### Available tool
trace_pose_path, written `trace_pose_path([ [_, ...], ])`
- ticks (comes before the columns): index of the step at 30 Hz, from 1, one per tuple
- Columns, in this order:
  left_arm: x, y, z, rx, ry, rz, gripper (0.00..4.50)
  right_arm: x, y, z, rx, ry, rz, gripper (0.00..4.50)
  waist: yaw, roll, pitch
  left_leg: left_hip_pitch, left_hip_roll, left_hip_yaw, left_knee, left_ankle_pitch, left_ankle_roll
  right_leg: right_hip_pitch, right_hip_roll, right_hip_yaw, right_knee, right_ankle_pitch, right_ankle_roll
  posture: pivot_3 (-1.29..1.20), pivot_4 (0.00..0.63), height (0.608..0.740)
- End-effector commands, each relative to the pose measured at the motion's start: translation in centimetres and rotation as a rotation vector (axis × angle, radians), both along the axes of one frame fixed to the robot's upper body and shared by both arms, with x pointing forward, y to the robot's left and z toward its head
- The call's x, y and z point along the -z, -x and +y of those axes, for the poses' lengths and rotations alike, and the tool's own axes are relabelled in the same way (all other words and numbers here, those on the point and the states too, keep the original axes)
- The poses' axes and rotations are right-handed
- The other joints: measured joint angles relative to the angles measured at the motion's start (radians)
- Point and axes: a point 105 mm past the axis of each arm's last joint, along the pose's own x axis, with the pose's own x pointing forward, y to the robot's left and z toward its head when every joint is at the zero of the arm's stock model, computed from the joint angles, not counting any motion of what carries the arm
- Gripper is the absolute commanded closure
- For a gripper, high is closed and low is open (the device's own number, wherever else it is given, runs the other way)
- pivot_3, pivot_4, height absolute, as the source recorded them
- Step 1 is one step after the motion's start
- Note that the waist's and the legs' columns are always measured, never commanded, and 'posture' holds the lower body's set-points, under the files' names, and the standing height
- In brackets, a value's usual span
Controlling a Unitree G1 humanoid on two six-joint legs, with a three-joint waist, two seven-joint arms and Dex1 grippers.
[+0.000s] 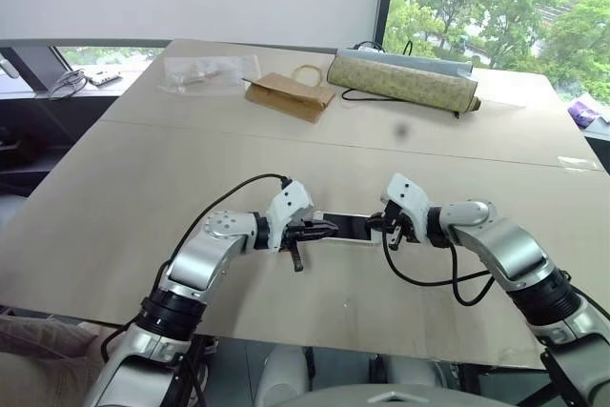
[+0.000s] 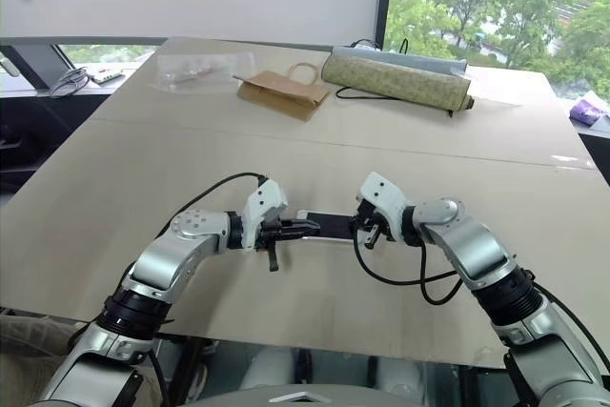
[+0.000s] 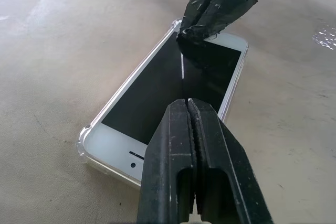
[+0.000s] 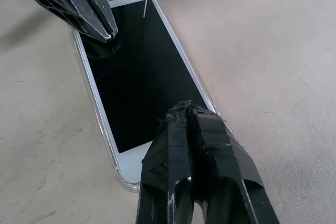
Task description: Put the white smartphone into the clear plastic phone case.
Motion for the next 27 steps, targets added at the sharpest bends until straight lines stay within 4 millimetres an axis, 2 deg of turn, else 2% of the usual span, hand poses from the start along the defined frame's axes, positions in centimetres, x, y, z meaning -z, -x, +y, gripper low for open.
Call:
trace_pose_path([
  [1, 0.5, 0.2, -0.1, -0.001, -0.019, 0.009, 4.45, 6.7, 2.5, -2.5, 0.078, 0.160, 0.249, 4.50, 0.000, 0.000, 0.000, 0.000, 0.000, 0.000, 0.000, 0.000, 0.000, 0.000, -0.001, 0.000, 0.000, 0.000, 0.000, 0.00, 0.150, 0.740],
  [4, 0.6, 0.2, 0.0, -0.006, -0.022, 0.010, 4.45, 5.9, 1.7, -2.4, 0.079, 0.143, 0.170, 4.50, 0.000, 0.000, 0.000, 0.000, 0.000, 0.000, 0.000, 0.000, 0.000, 0.000, -0.003, 0.000, 0.000, 0.000, 0.000, 0.00, 0.150, 0.740],
  [7, 0.7, 0.1, 0.2, -0.011, -0.024, 0.011, 4.45, 1.8, 0.6, -1.7, 0.069, -0.026, 0.030, 4.50, 0.002, 0.001, 0.001, 0.000, 0.000, -0.001, -0.002, 0.000, 0.000, -0.001, -0.004, 0.000, -0.001, 0.000, -0.001, 0.00, 0.150, 0.740],
  [9, 0.8, 0.1, 0.2, -0.012, -0.025, 0.012, 4.45, -0.3, 1.2, -1.8, 0.036, -0.094, -0.013, 4.50, 0.006, 0.003, 0.003, -0.002, 0.000, -0.001, -0.003, 0.000, 0.000, -0.001, -0.005, -0.001, -0.003, 0.000, -0.001, 0.00, 0.150, 0.740],
  [11, 0.8, 0.1, 0.2, -0.011, -0.025, 0.012, 4.45, -1.4, 1.8, -1.9, 0.018, -0.138, -0.018, 4.50, 0.007, 0.010, 0.010, -0.004, -0.001, 0.000, -0.004, 0.000, 0.001, -0.003, -0.006, -0.001, -0.005, 0.000, -0.001, 0.00, 0.150, 0.740],
  [14, 0.8, 0.0, 0.2, -0.009, -0.026, 0.012, 4.45, -2.7, 3.1, -2.0, -0.016, -0.177, 0.000, 4.50, 0.008, 0.012, 0.012, -0.005, -0.002, 0.000, -0.010, 0.000, 0.001, -0.004, -0.004, -0.001, -0.008, 0.000, -0.001, 0.00, 0.150, 0.740],
  [16, 0.8, 0.0, 0.3, -0.009, -0.027, 0.011, 4.45, -2.4, 3.5, -2.1, -0.022, -0.154, 0.007, 4.50, 0.007, 0.014, 0.014, -0.007, -0.002, 0.000, -0.011, 0.000, 0.001, -0.004, -0.001, -0.002, -0.009, 0.000, -0.001, 0.00, 0.150, 0.740],
  [20, 0.9, -0.1, 0.3, -0.007, -0.030, 0.012, 4.45, -0.3, 3.1, -2.8, 0.013, -0.039, 0.033, 4.50, 0.006, 0.014, 0.014, -0.017, -0.003, -0.001, -0.010, 0.000, 0.001, -0.013, 0.002, -0.002, -0.010, 0.000, 0.000, 0.00, 0.150, 0.740],
  [24, 0.9, -0.2, 0.4, -0.007, -0.032, 0.010, 4.45, 1.3, 2.9, -2.9, -0.006, 0.075, 0.023, 4.50, 0.005, 0.013, 0.013, -0.016, -0.005, -0.001, -0.009, 0.000, 0.001, -0.013, 0.003, -0.002, -0.010, 0.000, 0.000, 0.00, 0.150, 0.740],
  [27, 1.0, -0.3, 0.5, -0.009, -0.034, 0.010, 4.45, 1.6, 2.9, -2.6, -0.045, 0.111, -0.003, 4.50, 0.004, 0.011, 0.012, -0.015, -0.004, -0.001, -0.009, 0.000, 0.001, -0.013, 0.005, -0.002, -0.010, 0.000, 0.000, 0.00, 0.150, 0.740],
])
